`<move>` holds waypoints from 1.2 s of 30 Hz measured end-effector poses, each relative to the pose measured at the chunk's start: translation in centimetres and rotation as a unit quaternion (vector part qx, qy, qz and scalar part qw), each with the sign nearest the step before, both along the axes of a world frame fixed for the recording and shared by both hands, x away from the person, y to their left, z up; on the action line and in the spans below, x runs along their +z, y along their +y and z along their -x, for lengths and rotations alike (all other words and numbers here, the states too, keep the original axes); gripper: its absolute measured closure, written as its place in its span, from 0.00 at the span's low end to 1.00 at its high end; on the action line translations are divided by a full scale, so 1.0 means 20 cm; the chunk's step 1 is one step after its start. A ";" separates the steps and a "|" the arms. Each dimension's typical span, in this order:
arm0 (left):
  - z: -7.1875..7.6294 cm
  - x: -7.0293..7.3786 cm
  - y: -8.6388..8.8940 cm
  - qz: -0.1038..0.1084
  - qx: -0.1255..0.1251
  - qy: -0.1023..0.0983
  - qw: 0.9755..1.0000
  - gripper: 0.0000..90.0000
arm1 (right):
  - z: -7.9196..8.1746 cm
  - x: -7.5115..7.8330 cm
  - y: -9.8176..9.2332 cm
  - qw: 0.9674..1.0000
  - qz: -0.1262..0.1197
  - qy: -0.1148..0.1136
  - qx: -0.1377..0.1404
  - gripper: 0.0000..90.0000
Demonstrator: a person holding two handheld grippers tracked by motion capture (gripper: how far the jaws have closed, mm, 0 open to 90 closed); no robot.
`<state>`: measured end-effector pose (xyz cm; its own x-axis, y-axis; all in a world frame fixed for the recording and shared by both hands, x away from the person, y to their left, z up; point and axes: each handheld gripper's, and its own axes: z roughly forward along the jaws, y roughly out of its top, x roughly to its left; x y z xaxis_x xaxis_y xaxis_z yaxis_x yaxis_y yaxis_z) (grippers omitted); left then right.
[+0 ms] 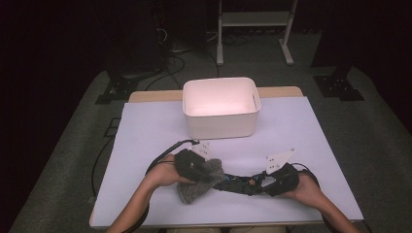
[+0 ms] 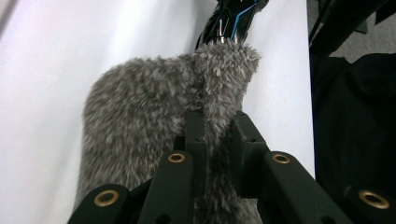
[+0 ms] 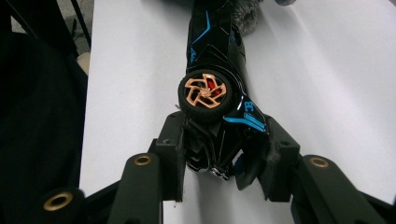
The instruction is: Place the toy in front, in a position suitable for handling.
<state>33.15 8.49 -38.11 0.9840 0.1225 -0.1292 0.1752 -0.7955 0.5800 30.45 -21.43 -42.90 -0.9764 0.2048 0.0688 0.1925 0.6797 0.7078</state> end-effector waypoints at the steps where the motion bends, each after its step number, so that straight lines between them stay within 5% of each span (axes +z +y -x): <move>1: 0.00 0.00 -0.01 -0.001 0.001 0.000 1.000 0.88 | 0.00 0.00 0.00 1.000 0.000 -0.001 0.000 0.64; 6: -0.01 0.04 -0.03 0.006 -0.003 -0.004 1.000 0.88 | 0.00 0.00 0.00 1.000 -0.002 -0.003 0.000 0.64; 15: 0.02 0.06 -0.35 -0.001 -0.066 -0.010 0.998 0.89 | 0.03 -0.01 0.04 1.000 -0.006 -0.022 0.000 0.64; 23: 0.04 0.06 -0.54 -0.001 -0.097 -0.009 0.995 0.89 | 0.03 -0.02 0.05 1.000 -0.012 -0.021 0.000 0.64; 28: 0.03 0.07 -0.50 -0.005 -0.086 -0.018 0.996 0.89 | 0.02 -0.02 0.05 1.000 -0.014 -0.019 -0.001 0.64; 36: 0.00 0.08 -0.22 -0.002 -0.035 -0.016 0.999 0.89 | 0.01 -0.01 0.05 1.000 -0.005 -0.019 0.007 0.64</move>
